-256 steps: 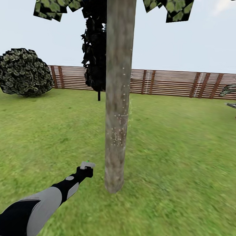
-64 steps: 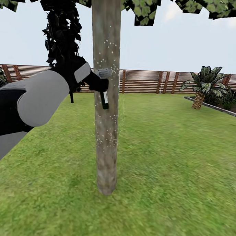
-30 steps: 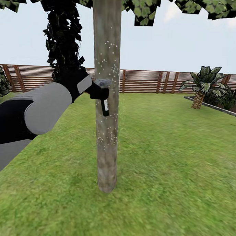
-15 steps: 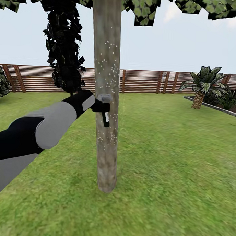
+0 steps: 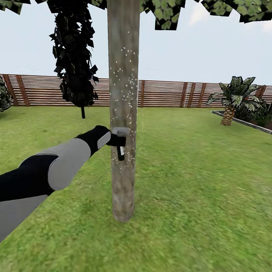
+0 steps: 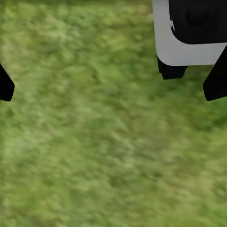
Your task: In the garden, pick up the pesticide atomizer on the floor and spray pesticide onto both trees until each tree trunk is fully covered.
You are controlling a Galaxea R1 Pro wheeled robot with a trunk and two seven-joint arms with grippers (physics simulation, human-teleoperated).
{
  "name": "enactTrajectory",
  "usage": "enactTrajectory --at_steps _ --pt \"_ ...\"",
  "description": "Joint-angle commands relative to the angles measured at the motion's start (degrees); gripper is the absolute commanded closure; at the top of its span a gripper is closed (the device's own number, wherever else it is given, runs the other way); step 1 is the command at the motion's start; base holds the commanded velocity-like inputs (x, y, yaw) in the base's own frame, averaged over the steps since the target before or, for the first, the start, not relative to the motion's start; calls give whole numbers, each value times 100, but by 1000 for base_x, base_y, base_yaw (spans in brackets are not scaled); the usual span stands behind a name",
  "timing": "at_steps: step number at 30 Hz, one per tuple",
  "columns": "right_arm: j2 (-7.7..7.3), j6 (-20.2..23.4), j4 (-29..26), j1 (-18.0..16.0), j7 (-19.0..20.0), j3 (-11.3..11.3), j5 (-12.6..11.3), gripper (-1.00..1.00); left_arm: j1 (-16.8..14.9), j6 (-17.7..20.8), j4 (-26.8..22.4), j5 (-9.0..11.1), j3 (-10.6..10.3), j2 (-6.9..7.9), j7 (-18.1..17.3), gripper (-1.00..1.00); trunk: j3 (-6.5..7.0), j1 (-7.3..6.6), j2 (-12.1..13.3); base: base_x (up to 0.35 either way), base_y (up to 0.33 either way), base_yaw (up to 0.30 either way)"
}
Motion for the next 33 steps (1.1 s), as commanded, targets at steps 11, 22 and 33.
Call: enactTrajectory --at_steps 11,22,33 --pt "0 0 1 -1 0 -1 0 -100 734 -661 -8 -290 6 24 14 100 0 0 -1 0 0 0" --pt "0 0 1 0 0 0 0 -100 763 316 -2079 -267 -29 336 18 100 0 0 -1 0 0 0" --pt "0 0 1 0 0 -1 0 -100 763 894 -2702 -254 23 336 22 100 0 0 -1 0 0 0"
